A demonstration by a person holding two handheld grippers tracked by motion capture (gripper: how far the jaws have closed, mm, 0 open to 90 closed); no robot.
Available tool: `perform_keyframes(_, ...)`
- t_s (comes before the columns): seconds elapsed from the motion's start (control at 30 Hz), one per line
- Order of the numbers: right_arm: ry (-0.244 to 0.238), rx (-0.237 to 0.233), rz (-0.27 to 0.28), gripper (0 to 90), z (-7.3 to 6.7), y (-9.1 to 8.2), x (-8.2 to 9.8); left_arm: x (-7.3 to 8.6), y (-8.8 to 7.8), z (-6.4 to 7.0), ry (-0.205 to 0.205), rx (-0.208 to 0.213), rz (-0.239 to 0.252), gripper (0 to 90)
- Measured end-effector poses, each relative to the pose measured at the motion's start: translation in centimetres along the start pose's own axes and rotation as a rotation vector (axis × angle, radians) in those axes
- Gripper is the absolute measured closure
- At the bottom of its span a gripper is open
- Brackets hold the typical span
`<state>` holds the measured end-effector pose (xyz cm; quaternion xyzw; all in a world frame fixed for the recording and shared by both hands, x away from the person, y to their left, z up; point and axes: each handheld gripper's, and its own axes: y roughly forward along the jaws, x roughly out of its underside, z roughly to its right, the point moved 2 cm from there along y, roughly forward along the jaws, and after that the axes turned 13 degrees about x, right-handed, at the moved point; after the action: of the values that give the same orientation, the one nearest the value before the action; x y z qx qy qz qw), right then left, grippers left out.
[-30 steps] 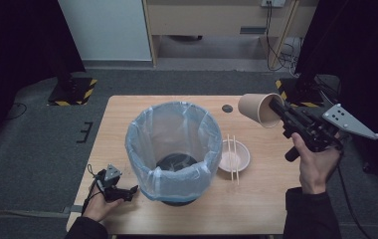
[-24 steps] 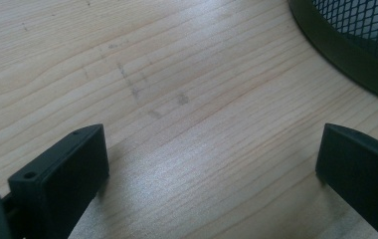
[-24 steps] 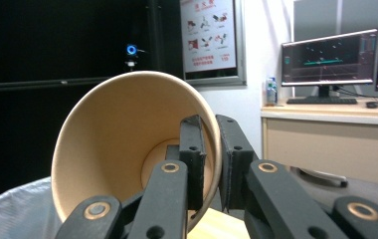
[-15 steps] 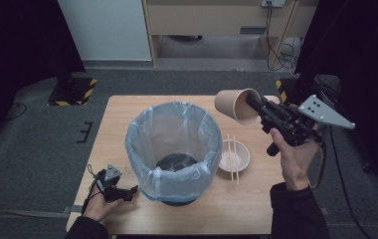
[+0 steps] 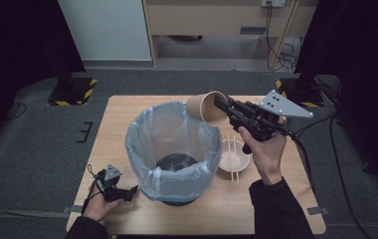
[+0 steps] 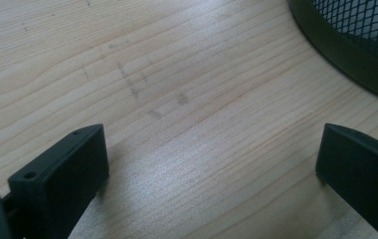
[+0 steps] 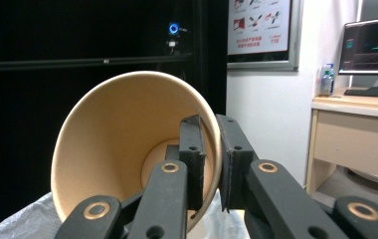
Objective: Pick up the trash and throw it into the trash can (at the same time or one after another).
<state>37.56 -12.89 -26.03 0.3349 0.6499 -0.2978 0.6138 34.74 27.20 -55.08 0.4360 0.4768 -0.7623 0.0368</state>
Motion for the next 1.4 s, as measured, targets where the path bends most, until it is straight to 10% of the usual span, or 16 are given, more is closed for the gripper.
perform_keyframes(0.4, -0.025, -0.078, -0.108, 81.3, -1.8, 2.3, 2.3, 0.0, 0.0, 0.0, 0.001, -0.001, 0.0, 0.0)
perform_keyframes(0.6, -0.05, -0.088, -0.121, 53.5, -2.1, 3.2, 3.1, 0.0, 0.0, 0.0, 0.001, -0.001, 0.0, 0.0)
perform_keyframes(1.13, -0.126, 0.143, -0.035, 33.0, 2.3, 0.2, -0.1, 0.0, 0.0, 0.0, 0.001, 0.001, 0.0, 0.0)
perform_keyframes(1.4, -0.056, 0.227, -0.012, 33.4, 4.9, -1.3, 1.0, 0.0, 0.0, 0.0, 0.001, 0.001, 0.0, 0.0)
